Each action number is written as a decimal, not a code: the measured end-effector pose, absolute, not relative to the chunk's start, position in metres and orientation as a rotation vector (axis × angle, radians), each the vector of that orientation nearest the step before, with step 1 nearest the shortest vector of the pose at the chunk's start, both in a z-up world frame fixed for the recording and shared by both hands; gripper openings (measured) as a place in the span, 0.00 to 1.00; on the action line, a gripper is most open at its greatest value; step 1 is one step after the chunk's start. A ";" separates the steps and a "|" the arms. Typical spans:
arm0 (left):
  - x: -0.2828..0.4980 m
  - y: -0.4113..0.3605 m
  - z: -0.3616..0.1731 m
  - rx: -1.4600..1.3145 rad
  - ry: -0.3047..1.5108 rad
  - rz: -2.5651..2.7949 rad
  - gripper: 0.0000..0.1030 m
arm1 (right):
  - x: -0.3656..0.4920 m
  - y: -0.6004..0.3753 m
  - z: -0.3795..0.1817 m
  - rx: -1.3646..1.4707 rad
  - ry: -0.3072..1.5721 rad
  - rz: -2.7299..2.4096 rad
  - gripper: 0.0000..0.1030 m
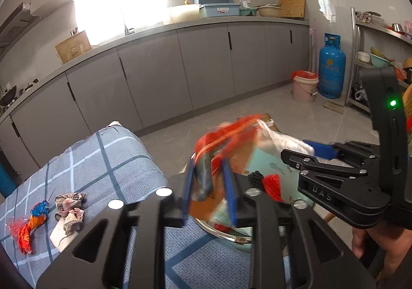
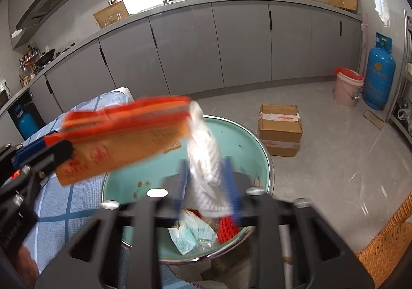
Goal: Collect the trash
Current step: 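Carry box and paper towel to the teal basin and open both tools, then move both tools back over the table toward the wrappers and rag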
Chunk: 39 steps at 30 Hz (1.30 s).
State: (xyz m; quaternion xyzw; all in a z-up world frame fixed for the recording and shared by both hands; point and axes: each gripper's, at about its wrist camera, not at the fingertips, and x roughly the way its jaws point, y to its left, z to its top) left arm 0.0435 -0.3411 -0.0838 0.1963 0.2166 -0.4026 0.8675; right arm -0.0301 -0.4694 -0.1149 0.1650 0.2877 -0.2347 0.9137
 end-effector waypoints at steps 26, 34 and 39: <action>0.059 -0.209 -0.081 0.299 0.464 -0.583 0.88 | -0.018 -0.390 -0.082 0.285 0.548 -0.384 0.59; 0.083 -0.135 -0.084 0.222 0.504 -0.437 0.88 | 0.020 -0.327 -0.077 0.209 0.581 -0.267 0.59; 0.100 -0.093 -0.086 0.181 0.521 -0.346 0.88 | 0.042 -0.291 -0.078 0.161 0.607 -0.205 0.59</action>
